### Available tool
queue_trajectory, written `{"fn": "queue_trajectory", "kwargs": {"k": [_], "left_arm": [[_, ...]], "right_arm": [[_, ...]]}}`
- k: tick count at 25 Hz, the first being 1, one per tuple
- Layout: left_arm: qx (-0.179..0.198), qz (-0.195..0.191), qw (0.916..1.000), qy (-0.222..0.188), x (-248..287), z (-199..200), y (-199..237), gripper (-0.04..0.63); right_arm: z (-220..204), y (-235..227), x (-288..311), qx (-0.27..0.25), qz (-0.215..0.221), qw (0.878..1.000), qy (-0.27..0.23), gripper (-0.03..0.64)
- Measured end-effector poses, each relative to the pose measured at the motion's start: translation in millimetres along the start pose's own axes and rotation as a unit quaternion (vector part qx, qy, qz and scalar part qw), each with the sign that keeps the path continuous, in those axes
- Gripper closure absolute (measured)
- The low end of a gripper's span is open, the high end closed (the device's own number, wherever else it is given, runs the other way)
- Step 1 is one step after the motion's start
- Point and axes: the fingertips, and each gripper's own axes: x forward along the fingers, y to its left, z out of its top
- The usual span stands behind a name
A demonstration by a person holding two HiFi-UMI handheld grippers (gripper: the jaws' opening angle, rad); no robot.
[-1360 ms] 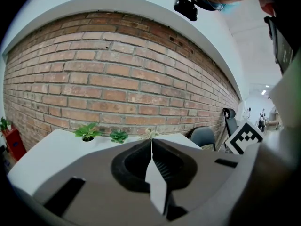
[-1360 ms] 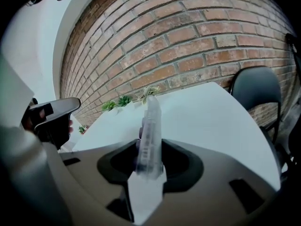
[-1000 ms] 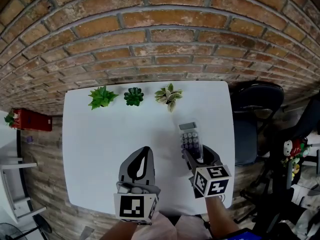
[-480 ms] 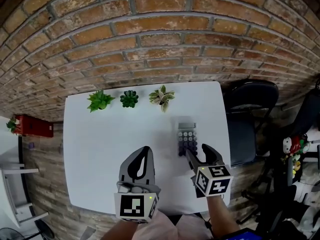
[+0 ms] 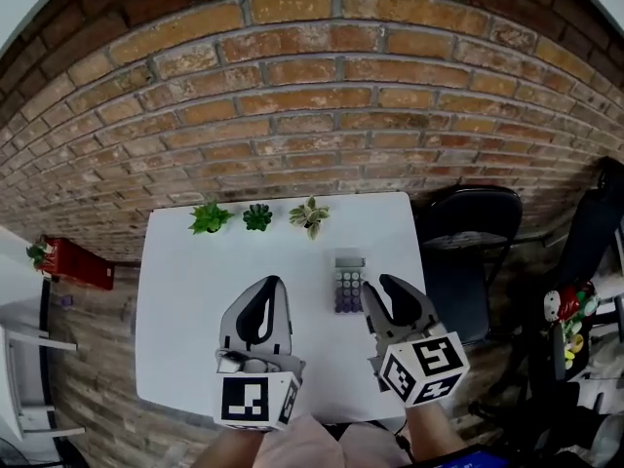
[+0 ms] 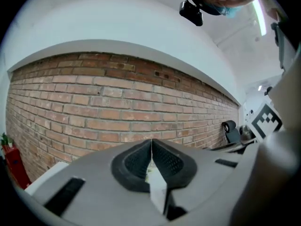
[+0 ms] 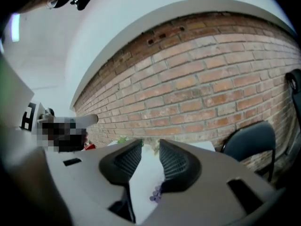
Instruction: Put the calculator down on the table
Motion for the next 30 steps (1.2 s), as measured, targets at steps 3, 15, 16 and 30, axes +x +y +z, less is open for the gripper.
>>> {"fn": "queue_trajectory", "kwargs": {"k": [3, 15, 16, 30], "left_arm": [[0.007, 0.007, 0.9991, -0.04, -4.0, 39.4, -2.5, 0.581], [0.02, 0.002, 0.9952, -0.096, -12.9, 91.8, -31.1, 0.581], [0.019, 0.002, 0.9952, -0.096, -13.6, 91.5, -32.2, 0.581], [0.022, -0.003, 0.9959, -0.088, -13.1, 87.2, -34.6, 0.581]], "right_arm": [[38.5, 11.1, -17.9, -0.044, 0.001, 0.998, -0.043, 0.563], [98.3, 25.3, -56.2, -0.112, 0.01, 0.986, -0.122, 0.618], [99.0, 25.3, -56.9, -0.114, 0.011, 0.986, -0.123, 0.619], [95.1, 26.7, -52.7, -0.107, 0.017, 0.987, -0.119, 0.62]]}}
